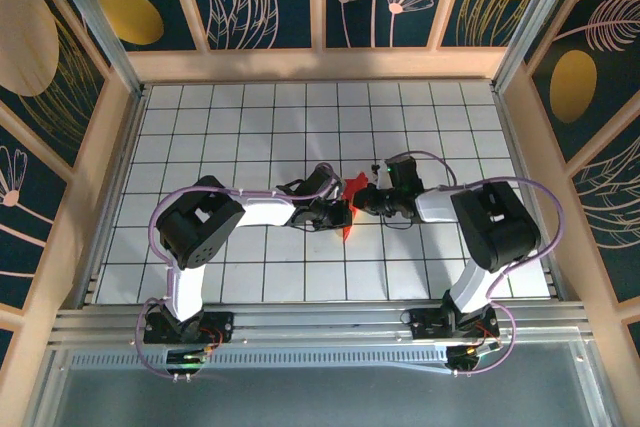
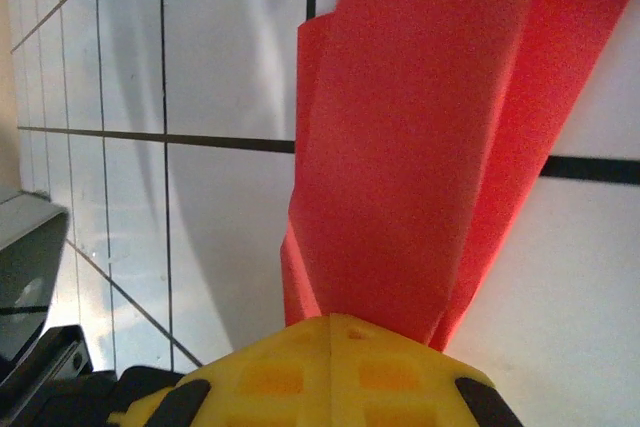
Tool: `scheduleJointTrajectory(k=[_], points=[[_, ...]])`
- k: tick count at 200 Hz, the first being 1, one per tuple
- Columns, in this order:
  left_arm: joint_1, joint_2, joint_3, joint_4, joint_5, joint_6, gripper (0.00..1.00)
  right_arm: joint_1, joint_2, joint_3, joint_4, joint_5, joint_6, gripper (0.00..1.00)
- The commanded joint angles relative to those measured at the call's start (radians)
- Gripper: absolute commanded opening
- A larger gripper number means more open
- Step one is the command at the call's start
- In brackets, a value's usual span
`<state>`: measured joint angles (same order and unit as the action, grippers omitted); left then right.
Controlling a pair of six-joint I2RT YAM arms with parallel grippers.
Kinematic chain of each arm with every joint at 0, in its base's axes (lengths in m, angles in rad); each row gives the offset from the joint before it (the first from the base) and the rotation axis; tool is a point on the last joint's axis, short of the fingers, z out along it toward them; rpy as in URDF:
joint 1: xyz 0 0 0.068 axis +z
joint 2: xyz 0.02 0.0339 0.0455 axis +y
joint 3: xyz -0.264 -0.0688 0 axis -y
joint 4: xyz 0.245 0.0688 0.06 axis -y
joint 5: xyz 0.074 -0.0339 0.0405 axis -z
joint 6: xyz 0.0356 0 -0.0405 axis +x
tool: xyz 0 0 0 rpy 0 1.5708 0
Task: Fold a paper plane with a square sheet of paper (fold left side to right side)
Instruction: Fold the wing for the fifth time at the center of the table.
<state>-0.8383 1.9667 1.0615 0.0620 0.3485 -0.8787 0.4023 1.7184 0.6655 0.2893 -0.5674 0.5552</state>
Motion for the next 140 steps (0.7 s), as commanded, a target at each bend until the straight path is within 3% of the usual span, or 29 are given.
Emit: scheduleJointTrajectory(k=[1, 140], points=[[-0.005, 0.063, -0.013, -0.146, -0.075, 0.015, 0.0, 0.002, 0.037, 0.037, 0.008, 0.031, -0.032, 0.0], [-0.005, 0.073, -0.001, -0.186, -0.085, 0.028, 0.0, -0.101, 0.115, 0.125, -0.075, 0.063, -0.144, 0.0]])
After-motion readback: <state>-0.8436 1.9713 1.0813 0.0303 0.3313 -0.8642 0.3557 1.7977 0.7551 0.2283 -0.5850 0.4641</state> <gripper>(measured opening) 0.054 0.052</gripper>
